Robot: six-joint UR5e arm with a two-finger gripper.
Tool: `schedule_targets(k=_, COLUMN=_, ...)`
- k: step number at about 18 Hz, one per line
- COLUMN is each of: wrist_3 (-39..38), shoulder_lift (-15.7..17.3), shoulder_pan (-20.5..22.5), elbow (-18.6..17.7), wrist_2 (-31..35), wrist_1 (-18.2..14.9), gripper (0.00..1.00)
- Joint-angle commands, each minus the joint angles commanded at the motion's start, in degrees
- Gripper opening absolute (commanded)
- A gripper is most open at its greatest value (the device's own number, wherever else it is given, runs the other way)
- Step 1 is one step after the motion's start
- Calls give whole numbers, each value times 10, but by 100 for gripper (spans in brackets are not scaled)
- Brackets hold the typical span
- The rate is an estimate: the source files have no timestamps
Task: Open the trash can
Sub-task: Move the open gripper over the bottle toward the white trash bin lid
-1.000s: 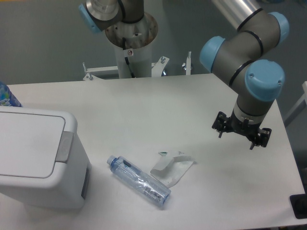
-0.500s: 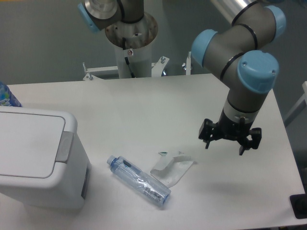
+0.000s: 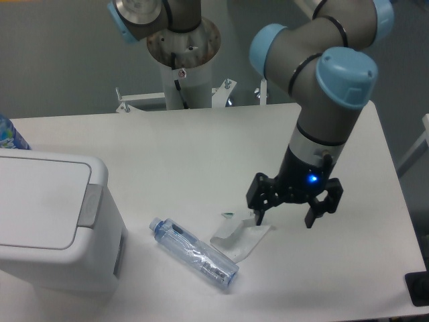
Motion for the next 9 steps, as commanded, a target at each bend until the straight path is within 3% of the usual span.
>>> schedule_targets(k=9, wrist_3=-15, shoulder_lift=11, shoulder_pan=-33, elbow=-10, wrist_2=-42, wrist_1=1, gripper=100)
